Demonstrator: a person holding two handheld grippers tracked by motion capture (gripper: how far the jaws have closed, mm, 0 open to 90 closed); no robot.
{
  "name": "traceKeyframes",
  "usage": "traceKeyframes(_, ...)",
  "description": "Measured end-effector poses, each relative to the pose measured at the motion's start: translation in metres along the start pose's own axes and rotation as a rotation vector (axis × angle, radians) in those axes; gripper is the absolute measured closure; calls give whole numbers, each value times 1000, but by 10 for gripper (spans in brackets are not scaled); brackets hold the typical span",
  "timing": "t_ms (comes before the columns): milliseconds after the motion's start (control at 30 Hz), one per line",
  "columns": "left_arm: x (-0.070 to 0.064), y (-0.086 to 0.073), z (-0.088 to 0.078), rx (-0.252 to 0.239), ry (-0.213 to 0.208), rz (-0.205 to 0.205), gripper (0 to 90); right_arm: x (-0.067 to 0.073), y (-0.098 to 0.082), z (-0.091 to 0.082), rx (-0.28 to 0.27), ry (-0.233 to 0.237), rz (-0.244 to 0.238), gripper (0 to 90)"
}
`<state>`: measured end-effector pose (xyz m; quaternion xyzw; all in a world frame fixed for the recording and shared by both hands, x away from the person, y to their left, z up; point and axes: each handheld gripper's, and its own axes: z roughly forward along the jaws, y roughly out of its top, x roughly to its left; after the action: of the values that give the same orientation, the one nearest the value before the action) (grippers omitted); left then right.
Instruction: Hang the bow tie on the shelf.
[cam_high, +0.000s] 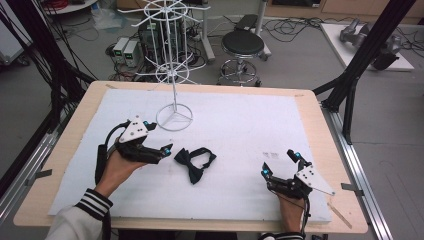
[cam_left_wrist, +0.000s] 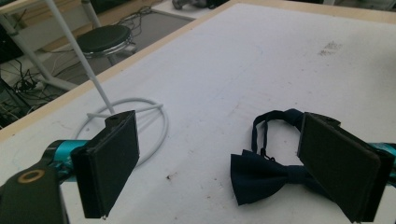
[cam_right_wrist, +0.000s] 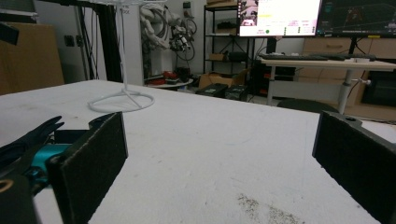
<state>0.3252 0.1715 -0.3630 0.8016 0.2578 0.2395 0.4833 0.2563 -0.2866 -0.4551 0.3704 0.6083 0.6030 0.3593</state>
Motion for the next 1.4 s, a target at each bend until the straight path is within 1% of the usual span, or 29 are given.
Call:
traceKeyframes(67, -3, 2, 6, 12, 4, 9, 158, 0, 0, 0, 0, -1, 0, 22)
traceKeyframes(100, -6, 4, 11, 27, -2, 13, 169, 0, 0, 0, 0, -1, 0, 22)
traceKeyframes(200, -8, 5, 17, 39, -10, 16, 169, 0, 0, 0, -1, -1, -1, 22)
traceKeyframes(267, -9, 7, 22, 58, -12, 23, 168, 0, 0, 0, -2, -2, -3, 22)
traceKeyframes(333, -11, 8, 30, 78, -24, 19, 169, 0, 0, 0, -3, -1, -2, 22)
traceKeyframes(400, -11, 8, 33, 86, -27, 24, 169, 0, 0, 0, -1, -2, 3, 22)
traceKeyframes(433, -11, 9, 39, 106, -35, 13, 169, 0, 0, 0, -1, -2, 3, 22)
traceKeyframes(467, -11, 9, 39, 106, -35, 13, 169, 0, 0, 0, -2, -1, 4, 22)
traceKeyframes(500, -12, 9, 44, 124, -40, 13, 169, 0, 0, 0, -2, -2, 4, 22)
traceKeyframes(533, -12, 9, 44, 124, -40, 13, 171, 0, 0, 0, -2, -2, 4, 22)
traceKeyframes(567, -12, 10, 47, 138, -48, 20, 173, 0, 0, 0, -2, -1, 4, 22)
traceKeyframes(600, -12, 10, 50, 154, -45, 25, 173, 0, 0, 0, -2, -1, 4, 22)
traceKeyframes(633, -13, 10, 53, 156, -38, 12, 173, 0, 0, 0, -2, -1, 4, 22)
traceKeyframes(767, -13, 9, 62, 205, -51, 5, 175, 0, 0, 0, -2, -2, 4, 22)
traceKeyframes(800, -14, 9, 64, 215, -51, 0, 188, 0, 0, 0, -2, -2, 4, 22)
traceKeyframes(867, -15, 9, 68, 237, -61, 5, 201, 0, 0, 0, -2, -2, 4, 22)
traceKeyframes(900, -16, 9, 70, 236, -63, 4, 202, 0, 0, 0, -2, -2, 4, 23)
traceKeyframes(933, -17, 9, 75, 254, -70, 8, 203, 0, 0, 0, -2, -2, 5, 23)
traceKeyframes(1000, -17, 9, 77, 263, -75, 11, 206, 0, 0, 0, -2, -2, 4, 22)
traceKeyframes(1033, -17, 9, 79, 268, -77, 5, 207, 0, 0, 0, -2, -2, 4, 22)
traceKeyframes(1067, -17, 8, 84, 291, -83, 3, 207, 0, 0, 0, -1, -2, 5, 22)
traceKeyframes(1100, -17, 8, 84, 291, -83, 3, 207, 0, 0, 0, -2, -2, 5, 23)
traceKeyframes(1133, -18, 7, 86, 303, -88, 3, 208, 0, 0, 0, -2, -1, 4, 22)
traceKeyframes(1200, -18, 5, 90, 327, -95, 4, 225, 0, 0, 0, -1, -2, 5, 22)
traceKeyframes(1233, -18, 4, 93, 349, -101, 8, 233, 0, 0, 0, -1, -2, 5, 22)
traceKeyframes(1267, -18, 4, 93, 349, -101, 8, 235, 0, 0, 0, -1, -1, 5, 23)
traceKeyframes(1333, -18, 3, 96, 364, -109, 9, 241, 0, 0, 0, -1, -1, 5, 22)
traceKeyframes(1400, -18, 3, 99, 384, -118, 11, 271, 0, 0, 0, -1, -2, 5, 22)
